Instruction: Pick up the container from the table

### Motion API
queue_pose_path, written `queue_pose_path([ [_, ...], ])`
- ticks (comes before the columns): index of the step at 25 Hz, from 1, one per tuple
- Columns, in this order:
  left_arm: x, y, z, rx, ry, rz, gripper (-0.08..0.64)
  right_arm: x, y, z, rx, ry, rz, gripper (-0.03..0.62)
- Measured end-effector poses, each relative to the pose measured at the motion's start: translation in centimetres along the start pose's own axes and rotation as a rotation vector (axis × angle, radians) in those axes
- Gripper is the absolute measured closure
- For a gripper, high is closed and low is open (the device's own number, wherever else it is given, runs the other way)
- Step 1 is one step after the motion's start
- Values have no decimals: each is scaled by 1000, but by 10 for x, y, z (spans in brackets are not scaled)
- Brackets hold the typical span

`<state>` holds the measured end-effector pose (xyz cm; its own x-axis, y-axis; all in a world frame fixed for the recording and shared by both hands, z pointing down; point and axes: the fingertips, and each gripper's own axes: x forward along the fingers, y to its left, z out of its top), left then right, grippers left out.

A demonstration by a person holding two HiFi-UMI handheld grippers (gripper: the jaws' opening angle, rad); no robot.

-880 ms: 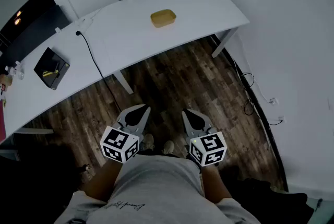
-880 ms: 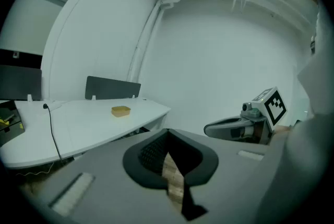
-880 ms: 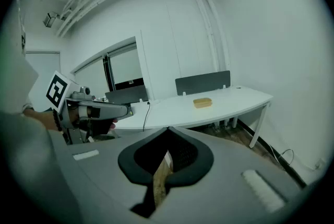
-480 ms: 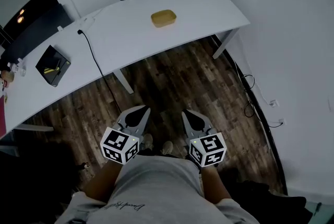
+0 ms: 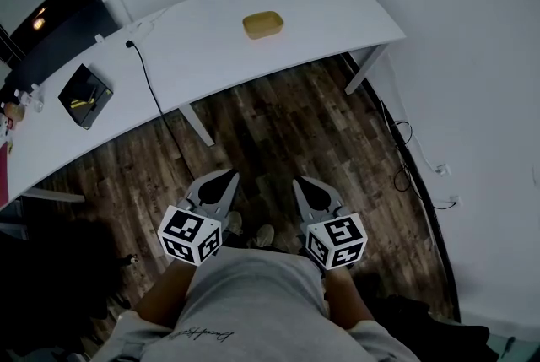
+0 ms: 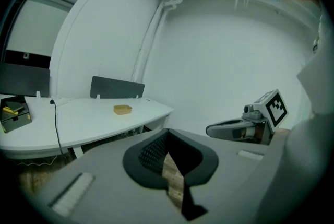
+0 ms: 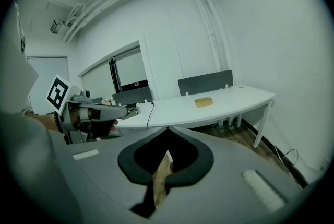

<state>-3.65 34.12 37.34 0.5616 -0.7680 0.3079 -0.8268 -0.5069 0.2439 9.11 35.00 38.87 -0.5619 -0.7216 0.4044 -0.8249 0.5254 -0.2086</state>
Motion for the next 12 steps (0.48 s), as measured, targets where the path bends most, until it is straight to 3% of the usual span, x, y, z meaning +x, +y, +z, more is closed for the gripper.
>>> queue_pose_path([
  [12,10,-22,-2,7,-13,26,558,-17,-27,-5,-4,-9,-8,578],
])
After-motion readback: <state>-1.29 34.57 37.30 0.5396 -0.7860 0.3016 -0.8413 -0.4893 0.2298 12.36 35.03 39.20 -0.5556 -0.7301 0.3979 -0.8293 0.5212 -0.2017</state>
